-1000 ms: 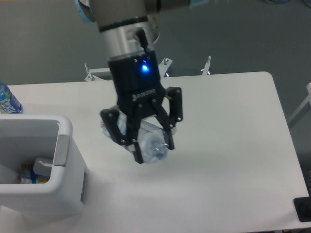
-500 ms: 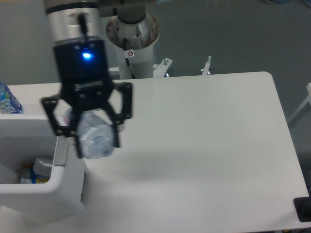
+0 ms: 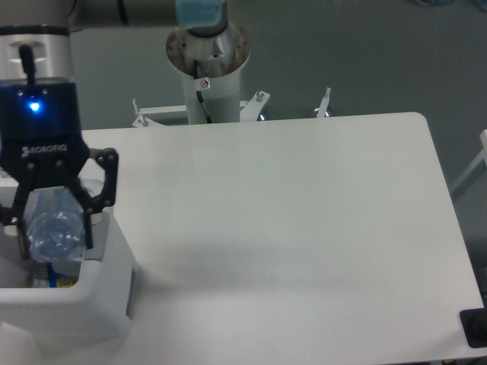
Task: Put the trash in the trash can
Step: 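Lift the bottle and carry it over the white bin, then lower the bottle into the bin and open the gripper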
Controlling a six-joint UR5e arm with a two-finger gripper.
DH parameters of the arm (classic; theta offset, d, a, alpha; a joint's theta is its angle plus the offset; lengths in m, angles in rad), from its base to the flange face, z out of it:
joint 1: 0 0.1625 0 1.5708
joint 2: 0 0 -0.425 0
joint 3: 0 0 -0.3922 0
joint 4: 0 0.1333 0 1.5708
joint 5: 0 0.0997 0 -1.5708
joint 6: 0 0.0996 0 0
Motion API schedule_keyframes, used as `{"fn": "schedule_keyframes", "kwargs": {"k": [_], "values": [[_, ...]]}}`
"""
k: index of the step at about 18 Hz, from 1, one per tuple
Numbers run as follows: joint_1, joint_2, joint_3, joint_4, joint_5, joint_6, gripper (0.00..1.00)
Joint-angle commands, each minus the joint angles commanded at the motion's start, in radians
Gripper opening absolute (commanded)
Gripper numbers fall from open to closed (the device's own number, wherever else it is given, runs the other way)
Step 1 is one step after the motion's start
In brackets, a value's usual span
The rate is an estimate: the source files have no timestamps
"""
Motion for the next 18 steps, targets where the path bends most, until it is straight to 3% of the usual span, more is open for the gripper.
{"fn": "schedule_keyframes", "kwargs": {"k": [8,18], "values": [[-0.005,-0.055,0.023,0.002,0.0,0.005,0.45],[-0.029,-0.103,-0.004,0.002,0.003,0.011,0.49]]}}
